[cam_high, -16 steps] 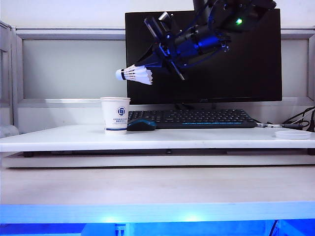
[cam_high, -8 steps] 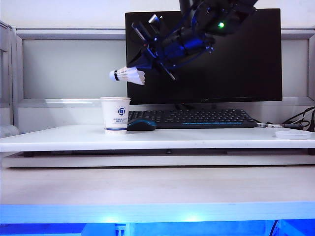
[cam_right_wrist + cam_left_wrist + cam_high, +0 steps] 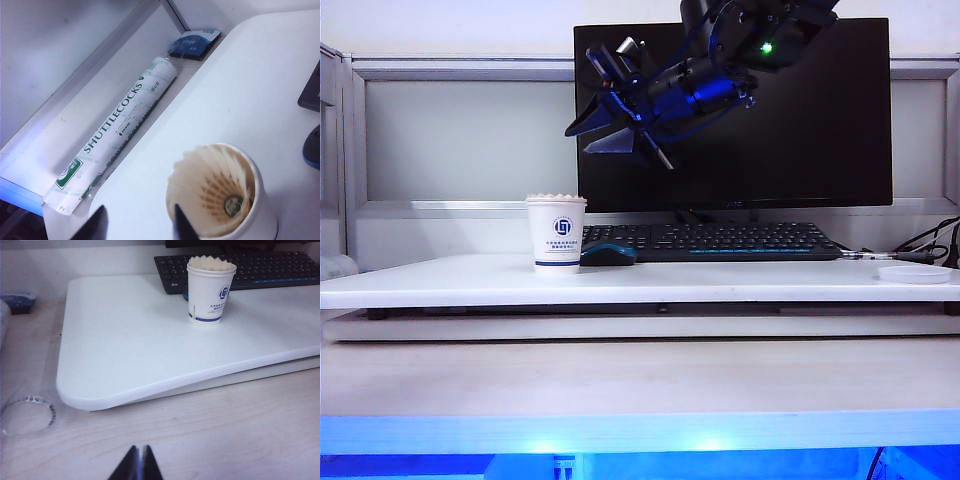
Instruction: Pick up the badminton from the table and put it into the white paper cup.
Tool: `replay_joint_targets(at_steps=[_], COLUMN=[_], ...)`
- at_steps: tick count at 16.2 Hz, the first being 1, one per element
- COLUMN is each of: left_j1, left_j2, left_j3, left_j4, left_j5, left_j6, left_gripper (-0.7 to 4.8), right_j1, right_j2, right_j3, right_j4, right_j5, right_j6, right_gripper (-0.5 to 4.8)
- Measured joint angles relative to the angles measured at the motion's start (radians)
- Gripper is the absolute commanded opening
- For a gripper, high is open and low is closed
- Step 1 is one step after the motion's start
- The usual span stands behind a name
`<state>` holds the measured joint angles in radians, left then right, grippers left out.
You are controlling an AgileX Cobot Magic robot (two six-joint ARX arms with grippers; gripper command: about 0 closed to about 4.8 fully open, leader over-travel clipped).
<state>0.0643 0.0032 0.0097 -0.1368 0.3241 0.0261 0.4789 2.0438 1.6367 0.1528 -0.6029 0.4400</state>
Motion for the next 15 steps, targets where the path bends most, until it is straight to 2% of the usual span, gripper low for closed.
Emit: replay_joint_targets(at_steps=[1,2,3,4,7,9,15], left_j1=[0.000,0.000,0.000,0.000,0.000,0.000,0.000], left_j2=[0.000,0.000,0.000,0.000,0.000,0.000,0.000], left_j3=[0.000,0.000,0.000,0.000,0.000,0.000,0.000], left_j4=[0.000,0.000,0.000,0.000,0.000,0.000,0.000], left_j5=[0.000,0.000,0.000,0.000,0.000,0.000,0.000], left_j6=[0.000,0.000,0.000,0.000,0.000,0.000,0.000], left_gripper=[0.21,0.21,0.21,0.21,0.21,0.21,0.21], right_j1=[0.000,0.000,-0.001,0.000,-0.004,-0.026,-0.175], right_j2=[-0.003,-0.009,-0.031,-0.072,-0.161,-0.193,-0.335], right_j3=[0.000,0.000,0.000,0.000,0.002,0.002,0.001], right_j4=[0.026,0.047,0.057,0.048,-0.044,-0.081,-0.201], right_j5=[0.000,0.000,0.002,0.044,0.232,0.254,0.302], right_j6=[-0.001,-0.016,-0.052,-0.166,-0.365,-0.401,-0.407], right_gripper=[1.41,0.10,-0.06,-0.06,-0.06,-0.06,-0.06])
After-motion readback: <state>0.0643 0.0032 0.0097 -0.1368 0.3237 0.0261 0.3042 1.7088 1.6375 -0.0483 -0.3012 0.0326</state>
